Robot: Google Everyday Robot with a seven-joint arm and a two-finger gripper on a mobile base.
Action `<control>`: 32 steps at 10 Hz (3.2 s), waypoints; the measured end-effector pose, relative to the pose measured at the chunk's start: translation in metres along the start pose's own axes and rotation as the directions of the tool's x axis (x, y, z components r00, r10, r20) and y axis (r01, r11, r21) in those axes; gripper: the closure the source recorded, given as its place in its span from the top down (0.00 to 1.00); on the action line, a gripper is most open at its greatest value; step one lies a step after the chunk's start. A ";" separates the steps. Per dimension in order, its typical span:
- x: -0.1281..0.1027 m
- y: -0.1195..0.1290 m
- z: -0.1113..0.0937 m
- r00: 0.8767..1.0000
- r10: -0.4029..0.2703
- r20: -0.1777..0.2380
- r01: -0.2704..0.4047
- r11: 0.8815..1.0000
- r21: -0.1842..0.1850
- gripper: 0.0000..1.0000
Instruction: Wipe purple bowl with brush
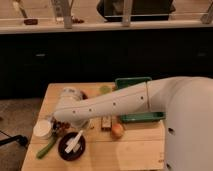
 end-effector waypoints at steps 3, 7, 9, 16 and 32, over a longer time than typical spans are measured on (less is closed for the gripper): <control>-0.010 0.000 0.010 0.999 0.009 -0.038 -0.010 1.000 -0.027 0.01; -0.019 0.002 0.017 0.998 0.004 -0.055 -0.006 0.999 -0.047 0.01; -0.019 0.004 0.019 0.998 0.006 -0.058 -0.009 0.998 -0.056 0.01; 0.013 0.006 0.031 0.996 0.064 -0.062 -0.068 0.995 -0.067 0.01; 0.009 0.020 0.035 1.000 0.011 0.027 -0.008 0.997 -0.080 0.01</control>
